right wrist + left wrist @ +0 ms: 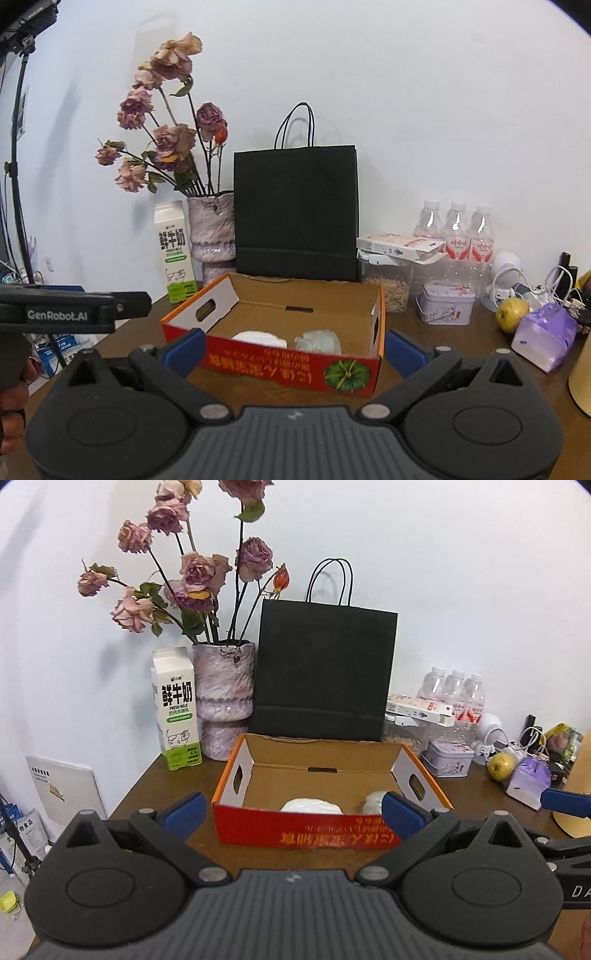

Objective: Organize objects
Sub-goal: 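Return both tools to the table and grasp the white bottle cap with the right tool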

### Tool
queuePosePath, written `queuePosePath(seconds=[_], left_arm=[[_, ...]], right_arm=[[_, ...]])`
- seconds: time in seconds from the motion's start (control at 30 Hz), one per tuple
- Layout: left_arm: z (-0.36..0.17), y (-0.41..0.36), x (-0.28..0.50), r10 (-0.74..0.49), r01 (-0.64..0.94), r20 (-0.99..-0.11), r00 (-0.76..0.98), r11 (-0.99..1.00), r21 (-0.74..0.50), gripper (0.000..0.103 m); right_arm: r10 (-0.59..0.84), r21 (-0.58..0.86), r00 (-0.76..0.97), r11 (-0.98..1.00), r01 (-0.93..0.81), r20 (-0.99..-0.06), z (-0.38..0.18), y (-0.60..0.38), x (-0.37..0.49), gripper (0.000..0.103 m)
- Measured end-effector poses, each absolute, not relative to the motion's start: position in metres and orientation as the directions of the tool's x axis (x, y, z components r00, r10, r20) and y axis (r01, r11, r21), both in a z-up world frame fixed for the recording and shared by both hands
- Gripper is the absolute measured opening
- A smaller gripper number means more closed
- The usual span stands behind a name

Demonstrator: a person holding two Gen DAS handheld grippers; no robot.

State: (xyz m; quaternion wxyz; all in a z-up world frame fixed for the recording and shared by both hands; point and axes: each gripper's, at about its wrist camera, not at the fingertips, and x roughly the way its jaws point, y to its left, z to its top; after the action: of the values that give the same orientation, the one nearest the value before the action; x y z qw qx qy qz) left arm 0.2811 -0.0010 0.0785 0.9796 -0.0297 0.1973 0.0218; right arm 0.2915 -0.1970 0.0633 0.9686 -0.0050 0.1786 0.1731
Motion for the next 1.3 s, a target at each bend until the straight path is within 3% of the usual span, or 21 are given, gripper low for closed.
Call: queuePosePath(seconds=[0.73,1.3], left_arm=[[0.048,0.014,0.163,0.014,-0.044,-0.393,0.919,0.997,-0.067,0.103],[-0.002,0.021,0.105,-0.006,-0.035,-0.395,0.919,0.995,-0.096,0.103]], right_arm=[[0.333,0.01,0.879,0.936,-0.351,-0.342,0.028,-0.203,0.164,0.103],[0.317,-0.002,0.846,0.936,-0.352,-0.429,-0.028,-0.222,0.107,0.103]])
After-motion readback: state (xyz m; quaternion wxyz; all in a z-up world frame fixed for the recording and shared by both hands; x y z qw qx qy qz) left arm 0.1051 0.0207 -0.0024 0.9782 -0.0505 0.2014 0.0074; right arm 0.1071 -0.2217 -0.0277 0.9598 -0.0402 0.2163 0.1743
